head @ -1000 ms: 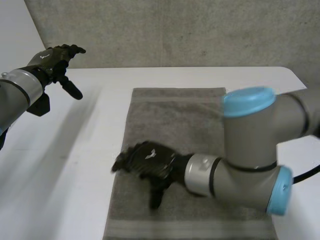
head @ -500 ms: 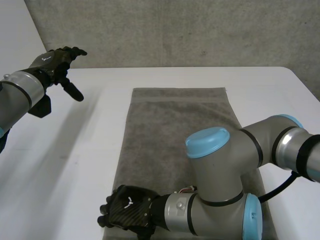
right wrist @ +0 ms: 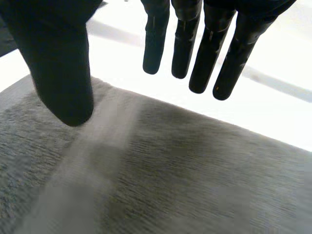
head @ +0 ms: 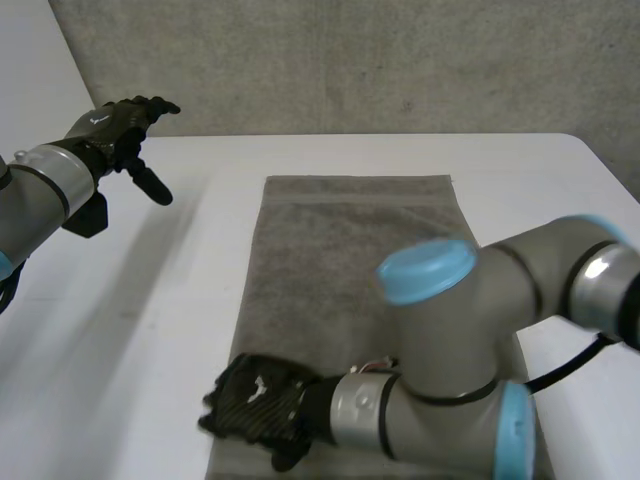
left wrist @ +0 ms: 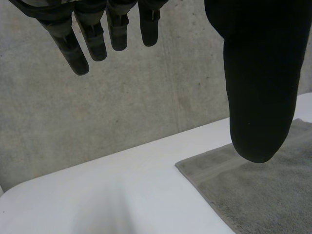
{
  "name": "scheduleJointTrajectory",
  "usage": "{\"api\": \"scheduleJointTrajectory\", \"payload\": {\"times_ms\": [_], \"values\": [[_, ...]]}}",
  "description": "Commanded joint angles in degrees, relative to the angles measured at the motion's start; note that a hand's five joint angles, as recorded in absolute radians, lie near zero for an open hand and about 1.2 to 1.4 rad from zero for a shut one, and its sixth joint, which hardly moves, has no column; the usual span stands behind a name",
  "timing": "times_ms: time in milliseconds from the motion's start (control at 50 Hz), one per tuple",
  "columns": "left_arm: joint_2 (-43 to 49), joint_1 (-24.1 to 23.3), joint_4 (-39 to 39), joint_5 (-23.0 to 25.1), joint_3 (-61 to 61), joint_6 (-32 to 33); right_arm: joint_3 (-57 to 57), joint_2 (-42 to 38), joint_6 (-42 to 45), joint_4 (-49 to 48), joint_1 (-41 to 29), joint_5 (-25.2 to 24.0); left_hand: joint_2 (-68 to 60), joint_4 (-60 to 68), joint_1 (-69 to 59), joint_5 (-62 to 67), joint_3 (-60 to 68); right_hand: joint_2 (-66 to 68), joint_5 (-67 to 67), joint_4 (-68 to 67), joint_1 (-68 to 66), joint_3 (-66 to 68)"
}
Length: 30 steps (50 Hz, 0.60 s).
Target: Fold the towel.
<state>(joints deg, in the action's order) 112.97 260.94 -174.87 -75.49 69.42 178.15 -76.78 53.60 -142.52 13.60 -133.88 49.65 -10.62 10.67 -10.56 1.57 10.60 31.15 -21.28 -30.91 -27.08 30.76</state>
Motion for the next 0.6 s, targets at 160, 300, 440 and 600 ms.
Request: {"api": "scheduleJointTrajectory", "payload": {"times_ms": [160,300,440,600], "values": [[-2.22,-5.17,0.14,-0.09,2.82,0.09,-8.56,13.10,1.01,1.61,22.09,1.06,-1.78,1.74,-1.84,0.84,1.80,-6.93,7.07,6.70,2.86,-6.54],[-3.20,-9.49,-0.38,-0.18,6.95,1.58,-15.22,14.07,15.83,8.18,32.17,0.88,-2.29,2.24,-2.35,1.34,2.30,-7.78,7.91,7.54,3.71,-7.39],[-4.69,-12.39,-2.66,-2.11,15.29,8.51,-19.98,14.33,27.20,12.94,41.42,0.53,-2.29,2.24,-2.35,1.34,2.30,-6.60,6.73,6.36,2.53,-6.21],[-4.95,-13.26,-6.80,-3.78,19.08,12.57,-25.43,14.25,30.19,12.42,46.34,-0.70,-1.95,1.90,-2.01,1.00,1.97,-6.43,6.56,6.19,2.36,-6.04]]}}
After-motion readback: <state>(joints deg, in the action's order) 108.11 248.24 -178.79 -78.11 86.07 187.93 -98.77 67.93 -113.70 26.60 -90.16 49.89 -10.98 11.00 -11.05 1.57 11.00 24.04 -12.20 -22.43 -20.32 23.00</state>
